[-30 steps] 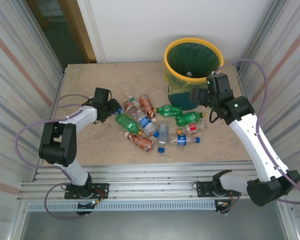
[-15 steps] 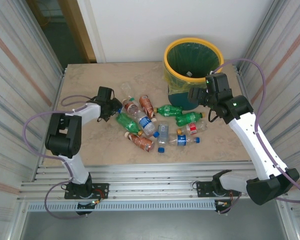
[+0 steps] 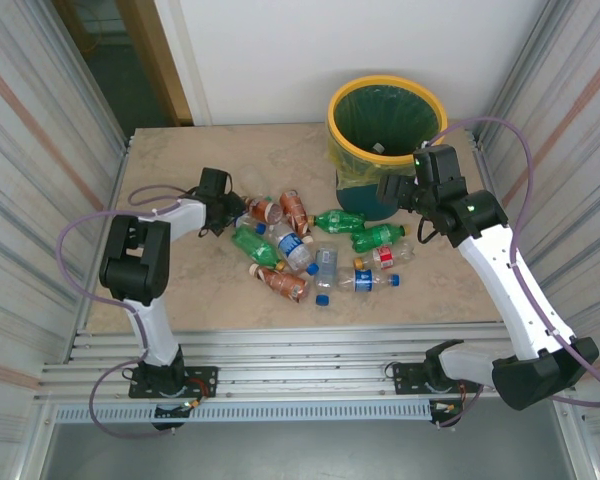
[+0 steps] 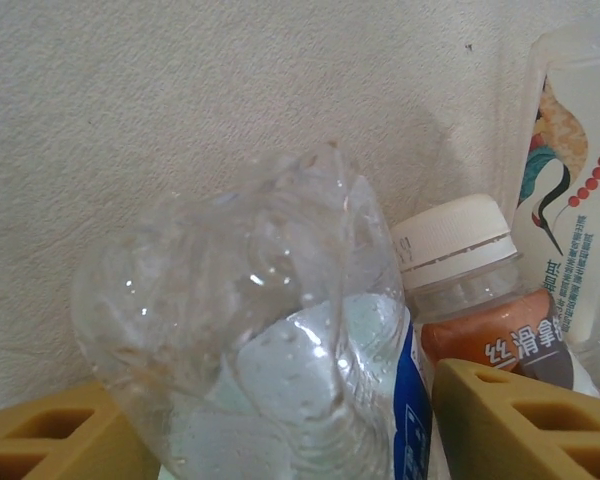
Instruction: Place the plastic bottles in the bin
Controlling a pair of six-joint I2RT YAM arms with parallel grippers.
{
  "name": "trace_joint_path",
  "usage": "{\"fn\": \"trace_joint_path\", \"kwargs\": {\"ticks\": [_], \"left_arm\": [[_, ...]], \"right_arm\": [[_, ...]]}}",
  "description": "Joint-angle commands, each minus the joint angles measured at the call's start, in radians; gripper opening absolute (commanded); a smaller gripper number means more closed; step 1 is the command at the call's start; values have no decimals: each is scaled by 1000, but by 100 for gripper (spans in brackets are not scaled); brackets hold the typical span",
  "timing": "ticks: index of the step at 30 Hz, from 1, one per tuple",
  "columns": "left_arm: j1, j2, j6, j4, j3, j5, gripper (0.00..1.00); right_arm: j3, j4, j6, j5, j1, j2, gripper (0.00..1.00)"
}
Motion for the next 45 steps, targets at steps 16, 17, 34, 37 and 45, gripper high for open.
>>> {"fn": "trace_joint_path", "kwargs": {"ticks": [16, 17, 34, 37, 45], "left_arm": [[81, -106, 53, -7, -33, 4, 44], [87, -115, 57, -5, -32, 13, 44], [95, -436, 177, 54, -112, 264, 42], [75, -511, 174, 64, -145, 278, 42], [12, -649, 134, 91, -210, 276, 41]], "right_arm": [[-13, 47, 29, -24, -7, -6, 98], [-14, 50, 25, -28, -6, -6, 98], [-50, 199, -32, -104, 135, -72, 98], [-61, 237, -35, -91, 198, -79, 98], [-81, 351, -2, -161, 338, -16, 98]]}}
